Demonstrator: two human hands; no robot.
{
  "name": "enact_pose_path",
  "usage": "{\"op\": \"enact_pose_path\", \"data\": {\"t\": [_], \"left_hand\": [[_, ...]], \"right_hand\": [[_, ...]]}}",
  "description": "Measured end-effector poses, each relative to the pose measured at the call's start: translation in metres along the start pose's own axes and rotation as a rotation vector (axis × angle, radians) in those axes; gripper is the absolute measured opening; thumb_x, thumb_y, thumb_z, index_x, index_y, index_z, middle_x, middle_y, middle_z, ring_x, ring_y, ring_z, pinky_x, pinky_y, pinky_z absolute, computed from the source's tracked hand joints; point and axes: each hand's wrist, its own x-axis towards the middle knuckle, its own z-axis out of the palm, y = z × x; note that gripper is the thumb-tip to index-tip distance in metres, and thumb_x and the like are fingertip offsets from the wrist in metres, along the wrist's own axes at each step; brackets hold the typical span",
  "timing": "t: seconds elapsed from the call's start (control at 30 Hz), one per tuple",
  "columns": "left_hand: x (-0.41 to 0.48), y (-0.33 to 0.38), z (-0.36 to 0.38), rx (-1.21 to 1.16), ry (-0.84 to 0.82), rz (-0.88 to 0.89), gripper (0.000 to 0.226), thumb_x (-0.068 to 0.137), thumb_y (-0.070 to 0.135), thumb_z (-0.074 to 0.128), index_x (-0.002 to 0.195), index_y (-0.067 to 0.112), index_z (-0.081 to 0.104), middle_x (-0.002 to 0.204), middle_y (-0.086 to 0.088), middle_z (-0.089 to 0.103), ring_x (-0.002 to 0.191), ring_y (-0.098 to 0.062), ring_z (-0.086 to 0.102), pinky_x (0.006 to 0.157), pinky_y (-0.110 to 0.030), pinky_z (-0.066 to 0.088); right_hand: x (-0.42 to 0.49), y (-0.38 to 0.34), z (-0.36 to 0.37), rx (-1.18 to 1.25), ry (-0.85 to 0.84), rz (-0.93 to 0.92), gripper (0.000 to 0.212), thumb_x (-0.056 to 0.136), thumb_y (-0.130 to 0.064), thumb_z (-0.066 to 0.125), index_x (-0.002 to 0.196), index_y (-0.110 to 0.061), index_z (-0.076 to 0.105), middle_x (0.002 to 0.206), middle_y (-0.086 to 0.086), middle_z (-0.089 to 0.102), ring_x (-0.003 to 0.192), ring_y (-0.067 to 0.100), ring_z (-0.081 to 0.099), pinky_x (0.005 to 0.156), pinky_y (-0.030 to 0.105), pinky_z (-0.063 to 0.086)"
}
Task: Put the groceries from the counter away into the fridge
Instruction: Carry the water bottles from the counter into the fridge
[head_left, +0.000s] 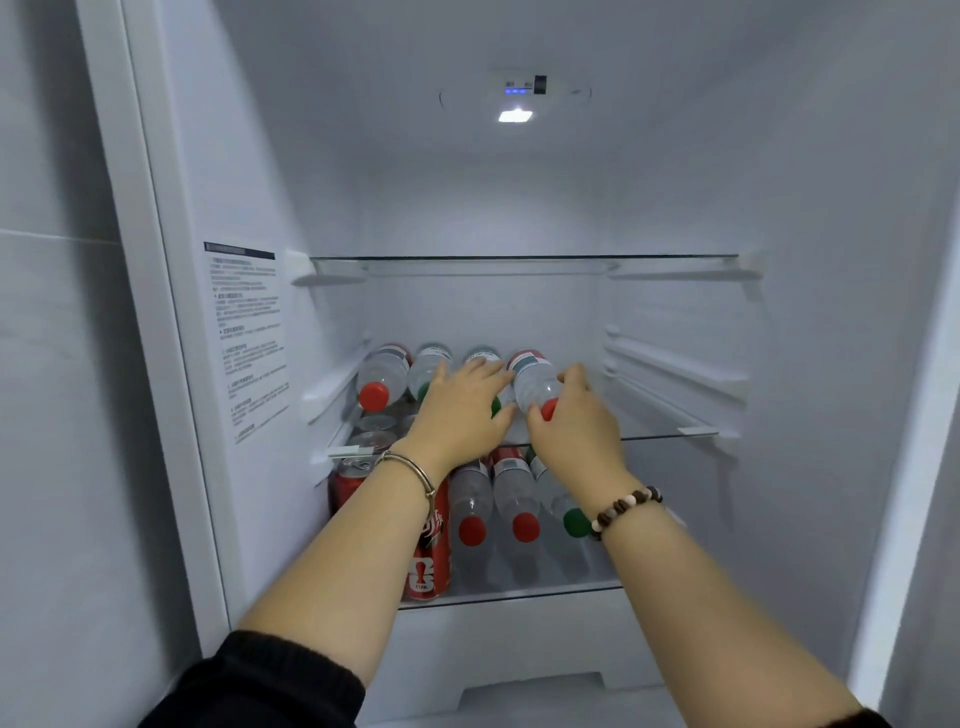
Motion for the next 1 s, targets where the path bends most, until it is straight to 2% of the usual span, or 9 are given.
{"op": "enact_pose_path", "data": {"t": [0.13, 0.23, 0.33, 0.47, 0.6, 0.7, 0.83, 1.0], "left_hand": [[0.003, -0.009, -0.001, 0.050, -0.057, -0.015, 0.058, 0.095, 0.043, 0.039, 0.147, 0.024, 0.023, 0.156, 0.002, 0.021, 0.146, -0.020, 0.002, 0.114, -0.056, 0.003], [0.007, -0.014, 0.002, 0.095, -0.075, -0.049, 0.058, 0.095, 0.047, 0.036, 0.147, 0.024, 0.023, 0.157, 0.003, 0.019, 0.146, -0.022, 0.000, 0.114, -0.056, 0.001], [0.013, -0.015, 0.005, 0.148, -0.083, -0.102, 0.056, 0.095, 0.050, 0.034, 0.146, 0.028, 0.024, 0.157, 0.004, 0.019, 0.146, -0.025, 0.003, 0.113, -0.058, 0.000], [0.015, -0.016, 0.009, 0.122, -0.052, -0.180, 0.055, 0.094, 0.054, 0.036, 0.144, 0.034, 0.028, 0.153, 0.005, 0.028, 0.144, -0.024, 0.011, 0.113, -0.058, 0.007], [0.016, -0.018, 0.010, 0.098, -0.049, -0.180, 0.053, 0.095, 0.046, 0.037, 0.145, 0.033, 0.026, 0.154, 0.003, 0.027, 0.144, -0.024, 0.014, 0.113, -0.057, 0.012], [0.017, -0.019, 0.011, 0.083, -0.049, -0.193, 0.053, 0.095, 0.043, 0.039, 0.146, 0.031, 0.027, 0.153, 0.002, 0.030, 0.143, -0.024, 0.018, 0.113, -0.055, 0.015], [0.018, -0.024, 0.012, 0.034, -0.022, -0.247, 0.053, 0.094, 0.045, 0.044, 0.142, 0.025, 0.034, 0.144, 0.001, 0.043, 0.137, -0.022, 0.028, 0.110, -0.050, 0.025], [0.018, -0.024, 0.013, 0.014, -0.007, -0.249, 0.052, 0.094, 0.045, 0.045, 0.141, 0.025, 0.037, 0.141, 0.001, 0.047, 0.134, -0.021, 0.031, 0.108, -0.048, 0.028]], "right_hand": [[0.012, 0.000, 0.008, 0.009, -0.048, -0.006, 0.041, 0.091, -0.024, 0.052, 0.127, -0.014, 0.037, 0.102, 0.005, 0.055, 0.076, 0.019, 0.051, 0.056, 0.025, 0.037], [0.020, 0.002, 0.010, -0.008, -0.060, -0.005, 0.041, 0.091, -0.023, 0.049, 0.130, -0.016, 0.041, 0.092, 0.001, 0.054, 0.076, 0.018, 0.052, 0.063, 0.028, 0.039], [0.028, 0.002, 0.012, -0.067, -0.096, -0.009, 0.041, 0.091, -0.023, 0.047, 0.131, -0.016, 0.040, 0.089, 0.001, 0.051, 0.074, 0.019, 0.050, 0.061, 0.026, 0.037], [0.037, 0.003, 0.015, -0.066, -0.143, -0.001, 0.042, 0.092, -0.023, 0.046, 0.132, -0.015, 0.037, 0.087, 0.002, 0.050, 0.064, 0.011, 0.046, 0.048, 0.022, 0.030], [0.045, 0.006, 0.018, -0.042, -0.166, 0.005, 0.040, 0.092, -0.021, 0.045, 0.131, -0.014, 0.038, 0.081, -0.001, 0.049, 0.063, 0.011, 0.045, 0.048, 0.023, 0.030], [0.052, 0.006, 0.020, -0.013, -0.215, 0.024, 0.042, 0.092, -0.021, 0.045, 0.133, -0.014, 0.037, 0.077, -0.003, 0.049, 0.065, 0.012, 0.047, 0.051, 0.026, 0.032], [0.063, 0.007, 0.021, 0.041, -0.271, 0.058, 0.047, 0.091, -0.021, 0.044, 0.137, -0.017, 0.036, 0.096, 0.008, 0.055, 0.082, 0.023, 0.052, 0.069, 0.030, 0.039], [0.072, 0.010, 0.025, 0.080, -0.302, 0.081, 0.051, 0.089, -0.023, 0.048, 0.138, -0.017, 0.035, 0.098, 0.007, 0.057, 0.083, 0.023, 0.054, 0.069, 0.029, 0.040]]}}
